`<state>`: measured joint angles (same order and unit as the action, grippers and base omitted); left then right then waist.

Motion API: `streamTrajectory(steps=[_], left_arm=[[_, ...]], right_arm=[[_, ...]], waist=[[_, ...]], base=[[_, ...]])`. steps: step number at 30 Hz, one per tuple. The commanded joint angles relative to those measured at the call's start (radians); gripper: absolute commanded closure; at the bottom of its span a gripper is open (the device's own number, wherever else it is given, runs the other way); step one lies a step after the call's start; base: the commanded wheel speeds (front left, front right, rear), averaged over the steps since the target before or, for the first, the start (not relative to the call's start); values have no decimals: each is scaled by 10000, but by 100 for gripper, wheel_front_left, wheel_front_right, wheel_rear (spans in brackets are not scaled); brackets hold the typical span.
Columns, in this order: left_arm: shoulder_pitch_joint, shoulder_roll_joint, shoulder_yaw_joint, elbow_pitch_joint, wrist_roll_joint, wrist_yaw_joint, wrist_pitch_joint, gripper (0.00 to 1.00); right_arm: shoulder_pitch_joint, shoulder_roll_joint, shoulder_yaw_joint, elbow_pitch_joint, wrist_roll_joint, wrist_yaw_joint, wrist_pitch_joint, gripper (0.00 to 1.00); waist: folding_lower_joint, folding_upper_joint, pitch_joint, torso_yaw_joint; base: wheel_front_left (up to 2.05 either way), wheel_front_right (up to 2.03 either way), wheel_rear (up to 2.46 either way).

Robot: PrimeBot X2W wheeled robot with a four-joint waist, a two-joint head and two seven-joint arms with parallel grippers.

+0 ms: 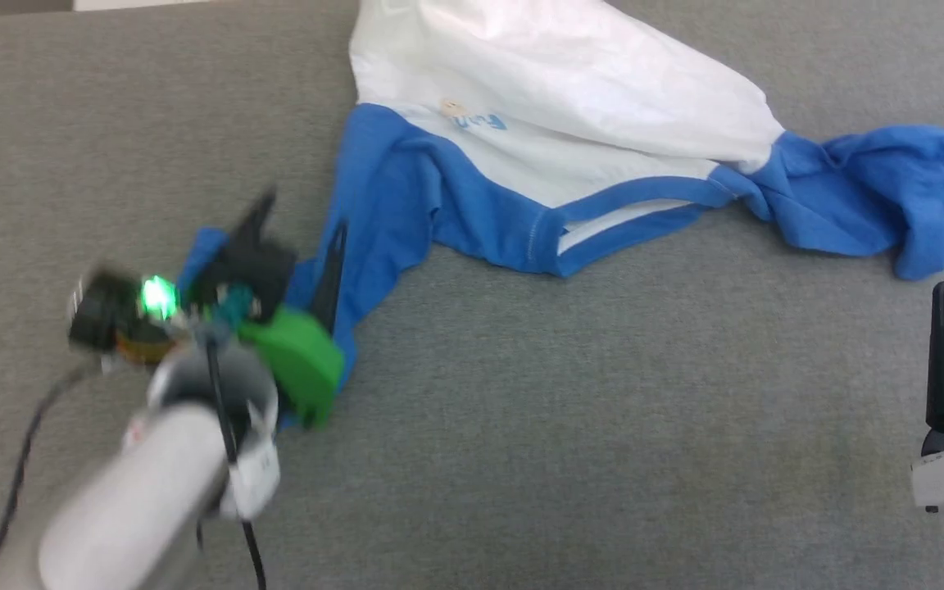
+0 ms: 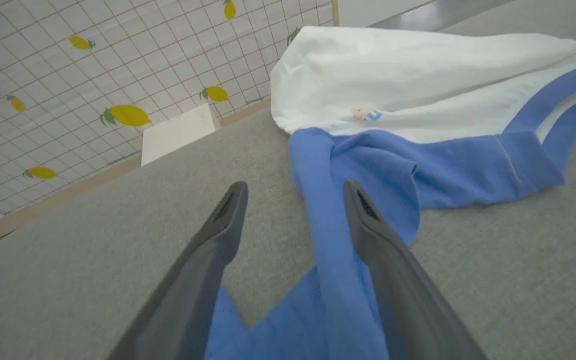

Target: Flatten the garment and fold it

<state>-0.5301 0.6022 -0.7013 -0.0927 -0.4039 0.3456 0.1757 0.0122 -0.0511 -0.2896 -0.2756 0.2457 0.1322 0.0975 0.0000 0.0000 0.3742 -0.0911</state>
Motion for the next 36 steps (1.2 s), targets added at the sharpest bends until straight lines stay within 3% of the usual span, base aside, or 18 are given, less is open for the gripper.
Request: streamTrajectory(steps=[1, 4, 7, 9, 10, 17, 23, 28, 36], left_arm=[[443, 157, -69, -133, -4, 223, 142, 0], [1077, 384, -231, -95, -69, 439, 475, 0], [1261, 329, -360, 237, -347, 242, 619, 0], [1290, 121, -575, 666, -711, -126, 914, 0], [1280, 72, -642, 819, -794, -253, 973, 100], [1117, -278, -830, 1414, -1123, -819, 810, 100], [1217, -192, -335, 836, -1423, -666, 232, 100], [1814, 435, 430, -544, -1651, 122, 85, 100], [4533, 2109, 2680, -2611, -2626, 2352, -69, 100]], right_arm=[[113, 9, -6, -98, 6, -15, 63, 0], [151, 9, 1, -259, -38, -15, 213, 0], [148, 9, -29, -399, -78, -15, 334, 0], [143, 9, -15, -502, -126, -15, 478, 0], [142, 9, -16, -520, -129, -15, 508, 0], [177, 9, -16, -523, -128, -15, 664, 0], [254, 9, -8, -461, -124, -15, 717, 0], [379, 9, -20, -423, -91, -15, 745, 0], [613, 9, -51, -448, -8, -15, 763, 0]], waist=[[0, 0, -140, 242], [0, 0, -55, 322], [0, 0, 25, 392], [0, 0, 65, 451], [0, 0, 68, 470], [0, 0, -138, 714], [0, 0, -582, 1026], [0, 0, -888, 1268], [0, 0, -1017, 1360]], base=[[0, 0, 0], [0, 0, 0], [0, 0, 0], [0, 0, 0], [0, 0, 0], [0, 0, 0], [0, 0, 0], [0, 0, 0], [0, 0, 0]])
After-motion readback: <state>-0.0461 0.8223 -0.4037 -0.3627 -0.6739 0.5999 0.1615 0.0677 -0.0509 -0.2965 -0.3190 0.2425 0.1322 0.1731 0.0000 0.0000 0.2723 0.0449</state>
